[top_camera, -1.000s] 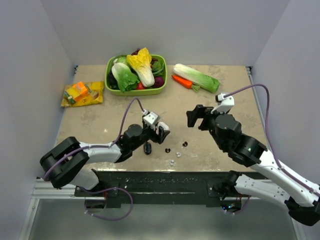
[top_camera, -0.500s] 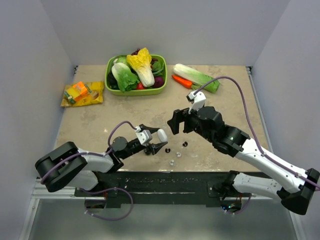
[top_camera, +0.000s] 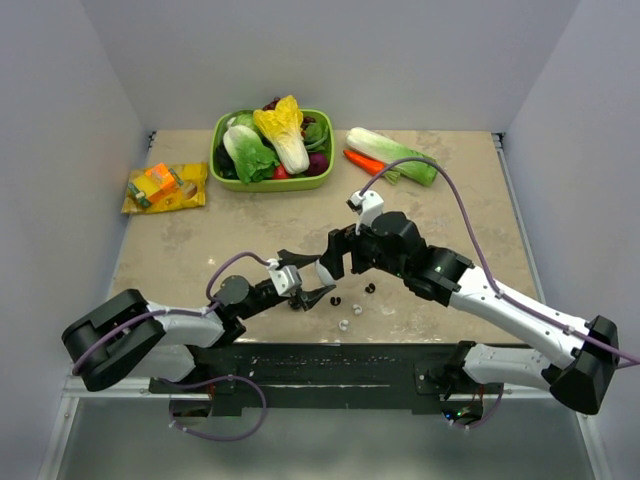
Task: Insert the wireless bluetooth earbuds into the charging case
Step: Open the charging case.
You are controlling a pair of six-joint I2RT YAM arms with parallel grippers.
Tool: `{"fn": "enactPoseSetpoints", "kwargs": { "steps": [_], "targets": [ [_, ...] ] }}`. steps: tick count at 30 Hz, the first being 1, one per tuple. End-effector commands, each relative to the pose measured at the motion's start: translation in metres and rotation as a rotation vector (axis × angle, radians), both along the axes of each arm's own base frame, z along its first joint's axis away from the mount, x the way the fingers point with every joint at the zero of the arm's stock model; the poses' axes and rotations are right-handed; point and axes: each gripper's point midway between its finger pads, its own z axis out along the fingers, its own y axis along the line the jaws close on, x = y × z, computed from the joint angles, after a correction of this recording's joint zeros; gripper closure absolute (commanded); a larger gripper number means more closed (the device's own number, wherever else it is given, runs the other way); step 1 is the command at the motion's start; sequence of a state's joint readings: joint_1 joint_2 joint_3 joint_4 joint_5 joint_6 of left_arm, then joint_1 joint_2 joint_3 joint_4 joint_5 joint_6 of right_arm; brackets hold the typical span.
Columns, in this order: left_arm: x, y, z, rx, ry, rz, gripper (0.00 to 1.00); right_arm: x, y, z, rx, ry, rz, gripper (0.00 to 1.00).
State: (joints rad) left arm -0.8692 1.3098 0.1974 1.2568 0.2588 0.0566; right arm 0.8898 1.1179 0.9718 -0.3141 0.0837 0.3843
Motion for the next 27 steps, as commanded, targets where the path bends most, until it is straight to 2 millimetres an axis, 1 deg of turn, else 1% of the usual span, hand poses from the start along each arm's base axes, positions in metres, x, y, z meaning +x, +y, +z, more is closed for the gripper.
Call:
{"fn": "enactPoseSetpoints", "kwargs": {
  "steps": [1,4,10,14,19,24,27],
  "targets": [
    [-0.014,0.008,0.096,-0.265,-0.287,-0.014,1.0,0.0,0.011,0.008,0.05,-0.015,0.032,0.11],
    [-0.016,0.008,0.099,-0.268,-0.294,-0.017,1.0,0.0,0.014,-0.001,0.032,0.003,0.043,0.11],
    [-0.019,0.008,0.101,-0.273,-0.298,-0.022,1.0,-0.001,0.015,-0.012,0.027,0.021,0.047,0.12],
    [-0.02,0.009,0.102,-0.278,-0.298,-0.02,1.0,-0.001,0.013,-0.017,0.012,0.031,0.042,0.12],
    [-0.022,0.01,0.104,-0.283,-0.303,-0.017,1.0,-0.002,0.008,-0.017,0.009,0.029,0.025,0.12],
    [-0.023,0.012,0.107,-0.286,-0.31,-0.007,1.0,-0.002,0.002,-0.021,-0.009,0.031,0.003,0.12],
    [-0.023,0.013,0.108,-0.287,-0.314,-0.004,1.0,-0.001,-0.003,-0.018,-0.004,0.02,-0.014,0.12]
  ]
}}
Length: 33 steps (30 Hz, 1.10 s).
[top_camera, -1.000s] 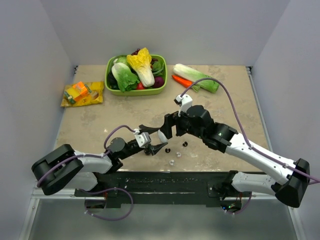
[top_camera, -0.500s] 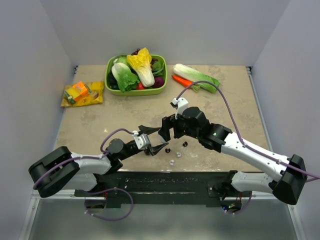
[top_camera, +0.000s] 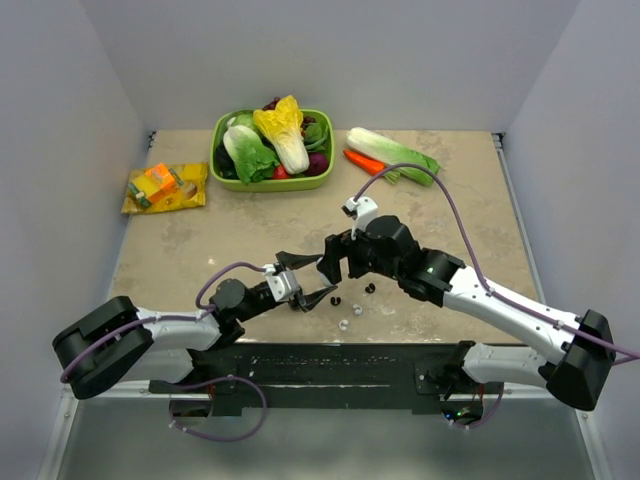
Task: Insert the wireless bluetooth earbuds into the charging case
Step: Open the charging case.
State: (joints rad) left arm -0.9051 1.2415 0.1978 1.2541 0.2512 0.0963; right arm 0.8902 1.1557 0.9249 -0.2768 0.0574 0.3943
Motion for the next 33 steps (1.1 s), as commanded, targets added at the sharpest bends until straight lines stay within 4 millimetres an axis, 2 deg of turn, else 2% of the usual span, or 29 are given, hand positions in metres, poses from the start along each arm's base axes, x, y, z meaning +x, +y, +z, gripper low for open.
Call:
{"fn": "enactPoseSetpoints", "kwargs": {
  "steps": [1,7,27,33],
  "targets": [
    [-0.011,0.016,0.085,-0.252,-0.233,0.017,1.0,0.001,-0.009,0.01,0.022,-0.03,-0.038,0.12],
    [-0.012,0.016,0.084,-0.251,-0.233,0.018,1.0,0.001,-0.015,0.015,0.021,-0.043,-0.055,0.12],
    [-0.012,0.018,0.086,-0.252,-0.237,0.031,1.0,0.004,-0.029,0.013,-0.011,-0.058,-0.104,0.11],
    [-0.01,0.018,0.084,-0.245,-0.233,0.043,1.0,0.006,-0.034,0.02,0.0,-0.075,-0.133,0.11]
  ]
}}
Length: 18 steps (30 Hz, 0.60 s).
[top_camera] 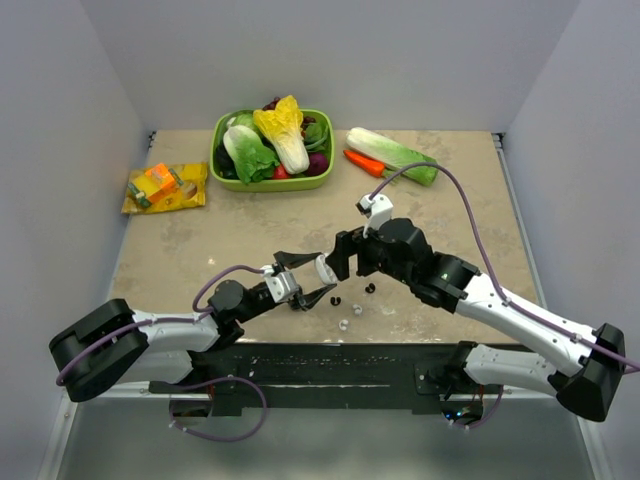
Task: Insert the wireless bluetooth earbuds into the charging case
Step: Open the charging case.
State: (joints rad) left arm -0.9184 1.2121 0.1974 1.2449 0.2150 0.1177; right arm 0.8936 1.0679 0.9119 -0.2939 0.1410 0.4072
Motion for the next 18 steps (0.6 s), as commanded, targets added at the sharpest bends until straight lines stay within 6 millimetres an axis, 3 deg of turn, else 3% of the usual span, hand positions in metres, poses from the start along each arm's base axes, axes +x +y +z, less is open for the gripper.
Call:
{"fn": "enactPoseSetpoints", "kwargs": {
  "steps": [1,10,18],
  "targets": [
    [-0.011,0.015,0.076,-0.23,-0.211,0.014,1.0,0.004,-0.016,0.002,-0.024,-0.018,-0.059,0.11],
    [-0.01,0.015,0.073,-0.222,-0.206,0.022,1.0,0.005,-0.021,0.024,0.022,-0.059,-0.08,0.12],
    [-0.008,0.015,0.074,-0.223,-0.207,0.031,1.0,-0.01,0.005,0.054,0.19,-0.064,0.043,0.15]
  ]
}}
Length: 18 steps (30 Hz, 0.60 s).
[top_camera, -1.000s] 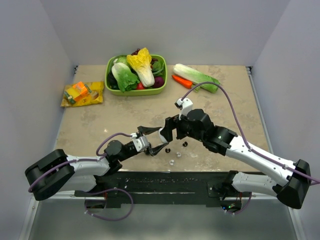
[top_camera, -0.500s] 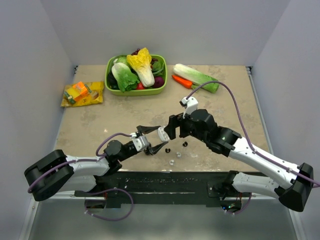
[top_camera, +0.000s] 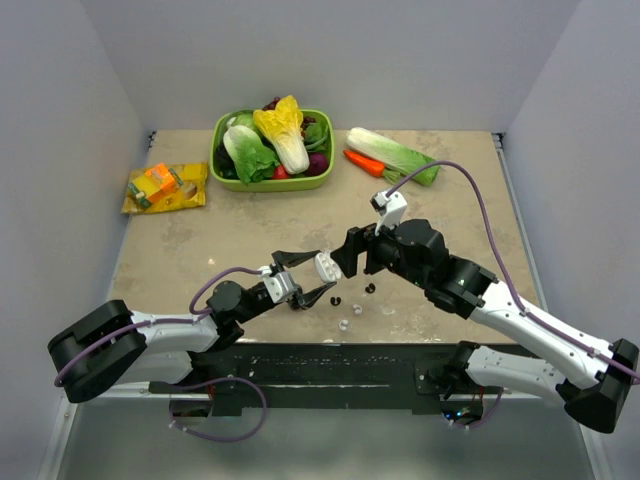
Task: Insert the wireless bluetooth earbuds into the charging case
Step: Open the charging case, then adjust the charging case.
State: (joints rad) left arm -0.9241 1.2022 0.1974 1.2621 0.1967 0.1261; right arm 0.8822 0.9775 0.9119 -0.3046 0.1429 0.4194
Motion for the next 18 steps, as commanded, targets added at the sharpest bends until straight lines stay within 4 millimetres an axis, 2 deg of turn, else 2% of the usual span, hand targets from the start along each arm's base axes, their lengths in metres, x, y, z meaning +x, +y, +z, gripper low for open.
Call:
{"fn": "enactPoseSetpoints", "kwargs": {
  "steps": [1,6,18],
  "targets": [
    [-0.008,0.013,0.067,-0.203,-0.189,0.017,1.0,-0.006,0.02,0.023,0.115,-0.011,0.076,0.18],
    [-0.008,0.013,0.07,-0.209,-0.194,0.016,1.0,-0.003,0.028,0.012,0.098,0.018,0.085,0.32],
    [-0.01,0.016,0.074,-0.223,-0.206,0.018,1.0,0.003,0.03,-0.003,0.078,0.046,0.073,0.46]
  ]
}}
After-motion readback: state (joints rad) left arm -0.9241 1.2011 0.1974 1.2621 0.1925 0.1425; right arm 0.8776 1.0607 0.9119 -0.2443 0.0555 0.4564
